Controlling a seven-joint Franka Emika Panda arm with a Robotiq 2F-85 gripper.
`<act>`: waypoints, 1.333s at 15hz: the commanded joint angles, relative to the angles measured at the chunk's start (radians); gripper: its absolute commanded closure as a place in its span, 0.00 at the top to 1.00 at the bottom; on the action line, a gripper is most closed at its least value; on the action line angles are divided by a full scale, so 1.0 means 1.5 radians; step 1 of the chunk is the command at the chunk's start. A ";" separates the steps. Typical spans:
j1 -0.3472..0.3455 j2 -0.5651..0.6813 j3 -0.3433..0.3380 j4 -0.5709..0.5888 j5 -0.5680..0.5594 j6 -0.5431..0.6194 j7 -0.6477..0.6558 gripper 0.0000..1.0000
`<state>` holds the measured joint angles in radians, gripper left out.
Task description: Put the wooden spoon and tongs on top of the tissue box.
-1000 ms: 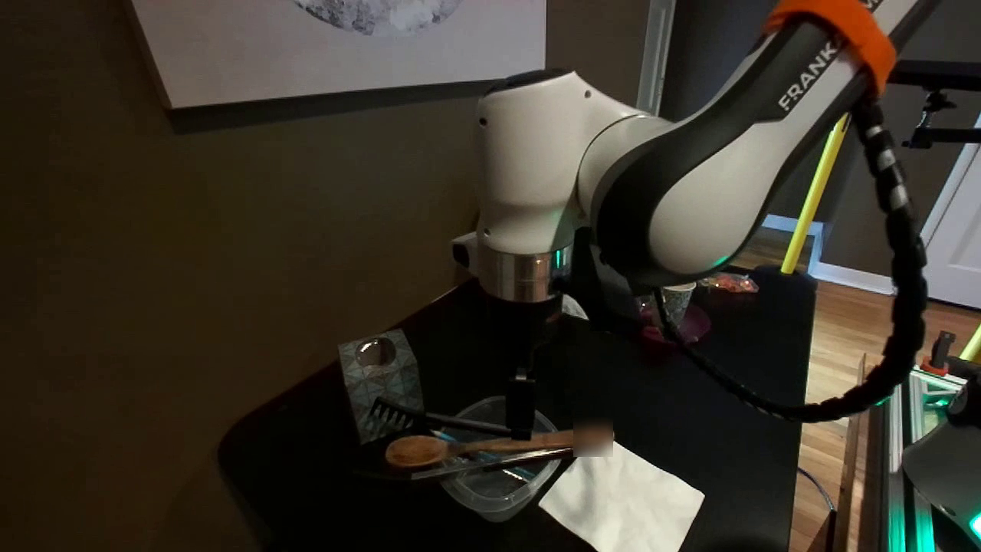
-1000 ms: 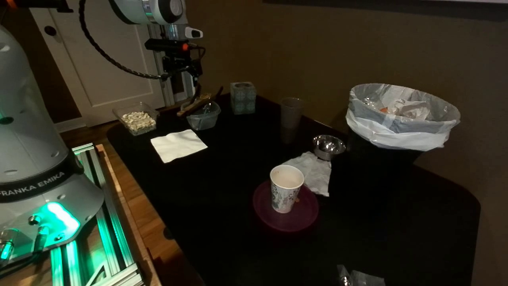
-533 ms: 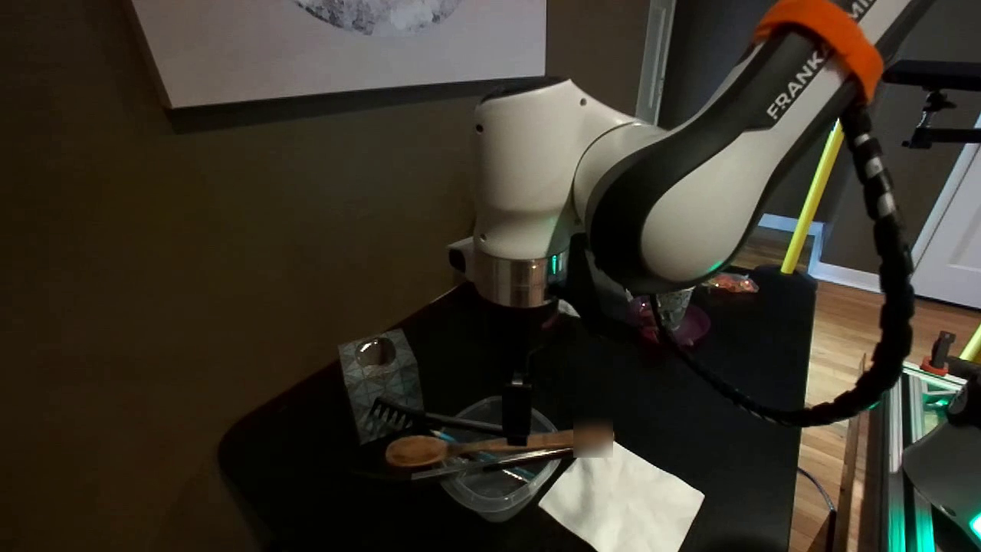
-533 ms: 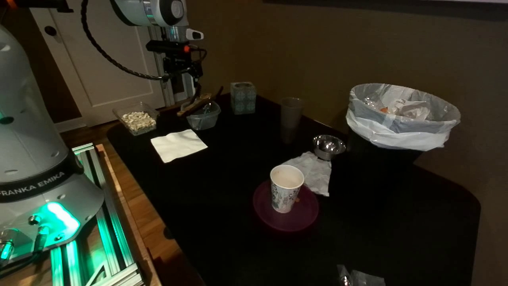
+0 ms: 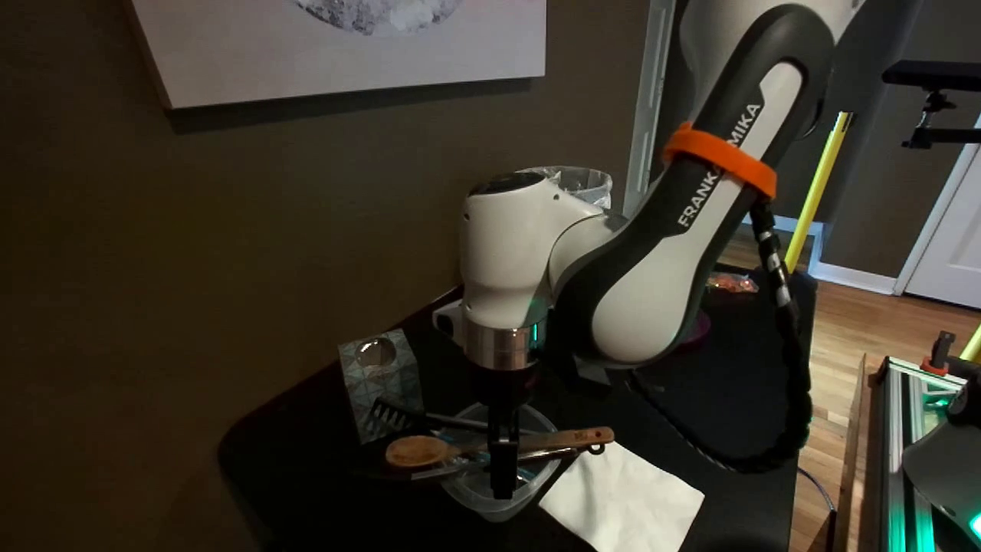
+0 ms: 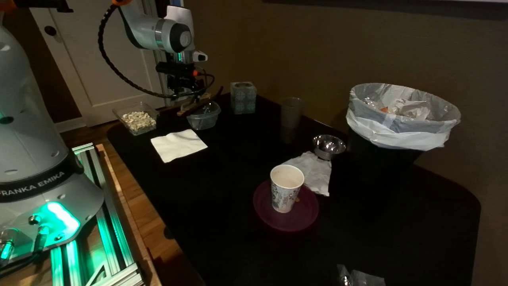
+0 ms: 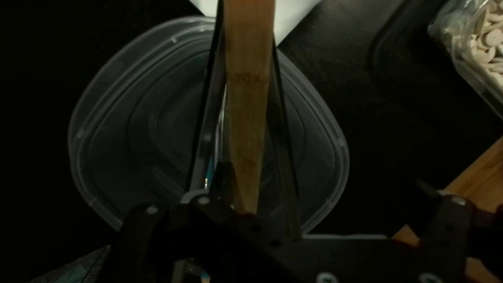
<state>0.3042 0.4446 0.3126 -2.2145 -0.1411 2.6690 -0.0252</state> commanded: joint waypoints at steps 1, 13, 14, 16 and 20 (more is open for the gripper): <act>-0.005 0.039 -0.002 0.040 0.020 0.018 -0.033 1.00; -0.024 0.038 -0.047 0.057 0.017 -0.002 -0.045 1.00; -0.029 0.035 -0.044 0.053 0.019 -0.005 -0.052 1.00; -0.040 0.029 -0.031 0.045 0.027 -0.010 -0.075 1.00; -0.063 0.020 -0.005 0.032 0.044 -0.029 -0.126 1.00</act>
<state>0.2475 0.4936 0.2653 -2.1439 -0.1133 2.6710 -0.1392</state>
